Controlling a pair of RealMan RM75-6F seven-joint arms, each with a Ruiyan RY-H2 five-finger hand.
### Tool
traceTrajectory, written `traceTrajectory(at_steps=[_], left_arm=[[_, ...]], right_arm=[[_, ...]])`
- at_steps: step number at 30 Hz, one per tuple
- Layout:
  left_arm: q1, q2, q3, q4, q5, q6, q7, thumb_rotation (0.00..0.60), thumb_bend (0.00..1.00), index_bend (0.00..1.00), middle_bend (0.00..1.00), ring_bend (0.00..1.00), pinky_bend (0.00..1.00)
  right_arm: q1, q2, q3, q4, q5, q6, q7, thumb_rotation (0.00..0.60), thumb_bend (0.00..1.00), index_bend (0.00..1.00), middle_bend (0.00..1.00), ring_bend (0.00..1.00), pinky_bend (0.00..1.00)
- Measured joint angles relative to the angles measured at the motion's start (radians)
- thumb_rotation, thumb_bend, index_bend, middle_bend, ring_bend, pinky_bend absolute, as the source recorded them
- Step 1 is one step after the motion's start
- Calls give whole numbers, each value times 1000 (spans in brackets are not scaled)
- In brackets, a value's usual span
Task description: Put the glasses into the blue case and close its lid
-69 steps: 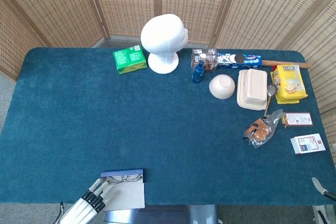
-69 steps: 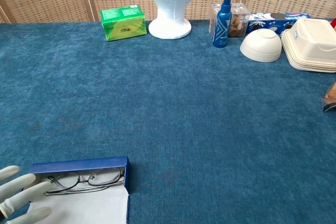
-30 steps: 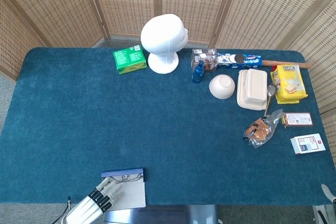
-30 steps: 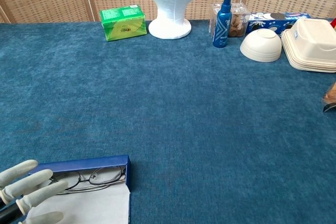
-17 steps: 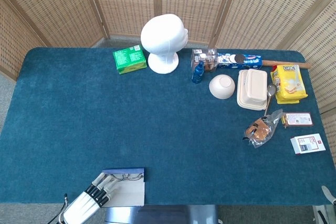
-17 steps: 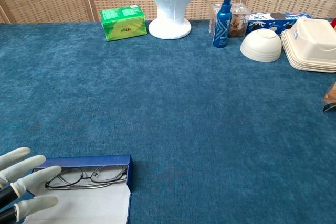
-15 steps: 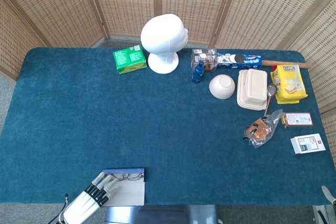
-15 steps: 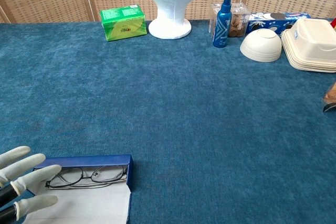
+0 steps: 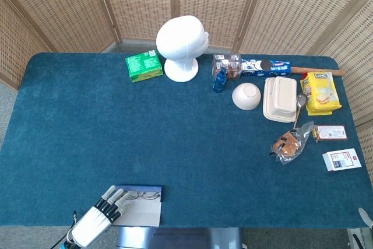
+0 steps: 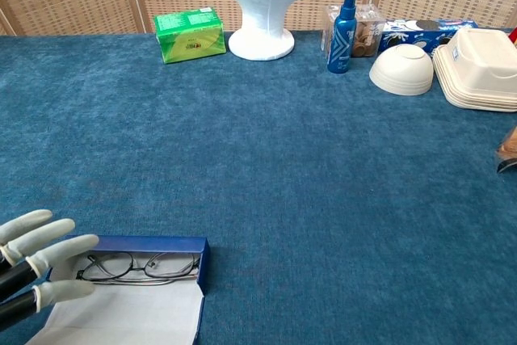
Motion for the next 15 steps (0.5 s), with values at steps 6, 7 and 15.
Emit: traceTrajectory(at_steps=[6,7,15], left_arm=[[-9,-8,-7,-5,-12,0,-22,600,301,258,96,0,0],[-10,-9,-9,-8,-16,-1,-29,600,301,260,97,0,0],[-23,-12,-19,-53,-46,-22,-86,600,303,293,109,0,0]], right_arm=[[-5,0,0,5,3,2,5,555,230,0,124,0,177],[-6,1,1,6,3,2,5,555,230,0,124,0,178],[-14,-1,3,14,10,4,16,554,231,0,124,0,179]])
